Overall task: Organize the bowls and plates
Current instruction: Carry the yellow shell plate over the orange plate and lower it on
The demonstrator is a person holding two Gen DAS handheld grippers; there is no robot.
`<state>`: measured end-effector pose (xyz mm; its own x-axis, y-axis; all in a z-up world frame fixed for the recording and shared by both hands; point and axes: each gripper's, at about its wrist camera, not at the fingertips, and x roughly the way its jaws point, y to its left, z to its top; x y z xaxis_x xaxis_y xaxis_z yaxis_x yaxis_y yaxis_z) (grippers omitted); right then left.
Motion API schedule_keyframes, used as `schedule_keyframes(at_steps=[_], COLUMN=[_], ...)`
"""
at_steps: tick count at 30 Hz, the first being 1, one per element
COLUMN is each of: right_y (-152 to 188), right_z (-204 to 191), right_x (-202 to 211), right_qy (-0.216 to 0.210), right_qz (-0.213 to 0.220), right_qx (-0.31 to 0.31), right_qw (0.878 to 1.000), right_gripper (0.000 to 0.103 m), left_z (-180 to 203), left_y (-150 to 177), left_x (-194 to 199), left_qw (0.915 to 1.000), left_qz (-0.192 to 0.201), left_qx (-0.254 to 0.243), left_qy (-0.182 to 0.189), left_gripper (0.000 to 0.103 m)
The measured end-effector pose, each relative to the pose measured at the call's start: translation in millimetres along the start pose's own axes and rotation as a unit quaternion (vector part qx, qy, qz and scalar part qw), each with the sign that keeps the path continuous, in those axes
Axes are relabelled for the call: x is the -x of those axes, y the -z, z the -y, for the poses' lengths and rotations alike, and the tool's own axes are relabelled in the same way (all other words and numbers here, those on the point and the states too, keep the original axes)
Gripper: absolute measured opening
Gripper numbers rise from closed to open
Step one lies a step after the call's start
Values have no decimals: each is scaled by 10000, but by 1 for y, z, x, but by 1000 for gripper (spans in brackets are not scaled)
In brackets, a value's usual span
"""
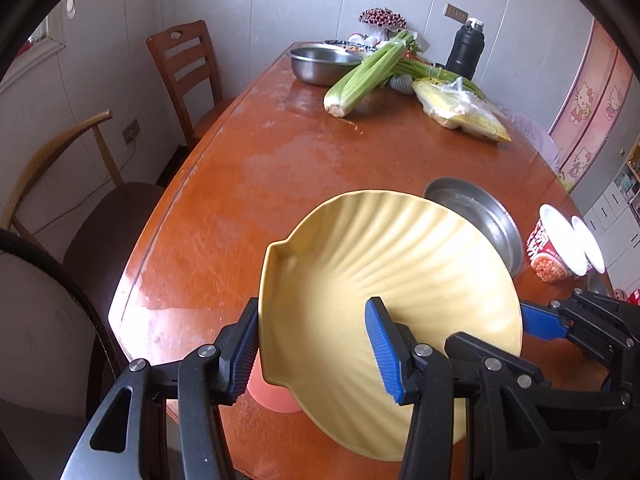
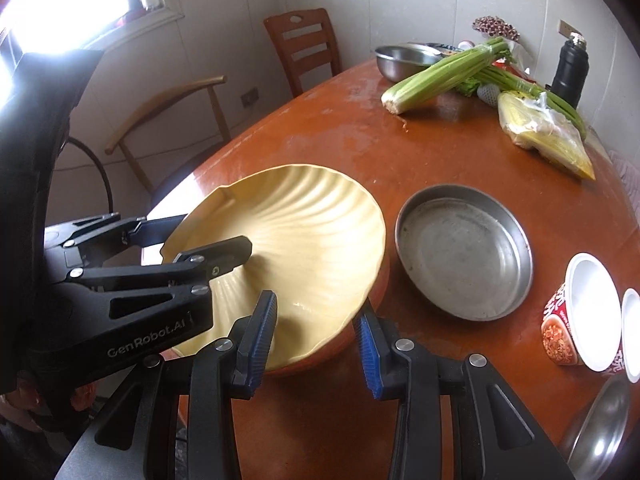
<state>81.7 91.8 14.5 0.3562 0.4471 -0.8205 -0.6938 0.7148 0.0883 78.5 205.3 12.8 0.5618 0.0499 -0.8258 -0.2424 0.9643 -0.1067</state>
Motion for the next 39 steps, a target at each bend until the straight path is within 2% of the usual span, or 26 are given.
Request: schedule_keyframes(at_steps=[6,19,39], right_y=[6,9,16], right_z=[-7,-10,-13], right_x=[-13,-23,-14], right_qy=[68,20,-213], right_qz=[-223,-353,-390], right_qx=[162,311,368], right_qw=[9996,9989,9983], right_gripper=[42,42,43], left_z=[0,-3,-1], left_y=[2,-2,-7], left_x=[-10,-17,-22], left_qw=[9999,9999,9999], left_qz=[-67,-38,-37], left_qx=[-32,-43,4], left_qy=[-129,-132,-122], left_gripper=[51,51,52])
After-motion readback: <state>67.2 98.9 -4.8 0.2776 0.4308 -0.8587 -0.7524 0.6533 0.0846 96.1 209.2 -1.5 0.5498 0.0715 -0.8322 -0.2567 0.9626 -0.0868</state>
